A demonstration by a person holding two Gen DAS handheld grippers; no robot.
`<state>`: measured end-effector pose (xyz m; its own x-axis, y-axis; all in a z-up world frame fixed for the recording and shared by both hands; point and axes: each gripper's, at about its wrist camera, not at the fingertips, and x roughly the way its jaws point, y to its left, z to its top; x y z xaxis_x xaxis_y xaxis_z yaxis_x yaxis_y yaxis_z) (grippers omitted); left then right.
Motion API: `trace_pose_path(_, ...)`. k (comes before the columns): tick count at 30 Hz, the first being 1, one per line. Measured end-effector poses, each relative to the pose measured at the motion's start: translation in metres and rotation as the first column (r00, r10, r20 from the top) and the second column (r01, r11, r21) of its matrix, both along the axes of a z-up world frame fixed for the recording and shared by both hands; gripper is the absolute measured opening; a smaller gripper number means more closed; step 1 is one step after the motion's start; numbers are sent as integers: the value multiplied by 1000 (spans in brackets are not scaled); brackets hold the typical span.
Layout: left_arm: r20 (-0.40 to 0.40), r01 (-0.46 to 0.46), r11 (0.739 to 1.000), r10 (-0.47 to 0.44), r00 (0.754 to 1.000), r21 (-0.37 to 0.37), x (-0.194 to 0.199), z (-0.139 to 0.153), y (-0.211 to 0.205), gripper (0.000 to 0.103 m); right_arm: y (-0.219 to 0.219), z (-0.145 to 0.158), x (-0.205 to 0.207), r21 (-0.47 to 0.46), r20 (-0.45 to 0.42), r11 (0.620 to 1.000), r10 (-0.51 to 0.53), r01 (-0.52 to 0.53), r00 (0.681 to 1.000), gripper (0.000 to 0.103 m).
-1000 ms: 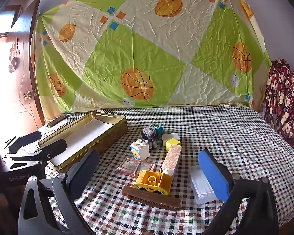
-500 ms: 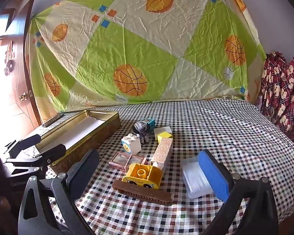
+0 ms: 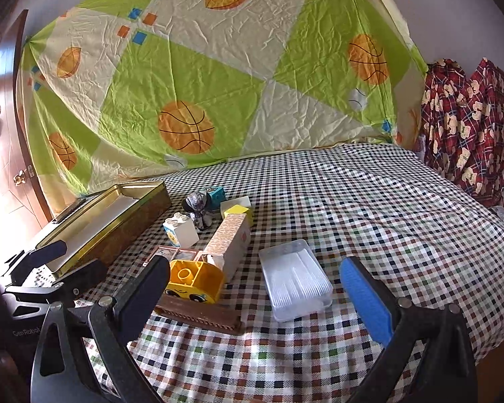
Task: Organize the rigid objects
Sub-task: 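Grasp the yellow Duplo block with the left tool while the right tool reaches toward the clear box, then grasp the clear plastic box with the right tool while the left tool lifts the yellow block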
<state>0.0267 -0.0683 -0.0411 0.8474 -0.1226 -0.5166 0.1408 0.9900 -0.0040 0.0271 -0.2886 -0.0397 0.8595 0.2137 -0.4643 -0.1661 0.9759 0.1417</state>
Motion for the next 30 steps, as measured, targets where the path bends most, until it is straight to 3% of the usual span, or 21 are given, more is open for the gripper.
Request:
trace_pose_path(8,-70,73,997,-72,995,9,23,-10,-38,103,-29,-12,7,27,-29,996,-79,80,996,102)
trace_pose_path(20,-181,127,992,-123,976,10,51,-26,-67,101,-49,-21,14,45,-37,992,-117,119,992,102)
trace_pose_path(21,-189,133,991,-129,973,7,53,-27,-66,100,-49,-21,15,44,-37,992,-115,117,993,102)
trace_pose_path(23,-224,157,988,-154,962,-5,56,-31,-67,86,-46,-22,17,31,-37,993,-115,116,993,102)
trace_pose_path(24,-236,161,987,-161,958,-18,58,-33,-66,72,-45,-23,18,21,-35,993,-116,116,993,102)
trace_pose_path(30,-210,173,983,-183,960,-67,53,-29,-55,70,-34,-22,29,-38,-24,993,-112,111,993,102)
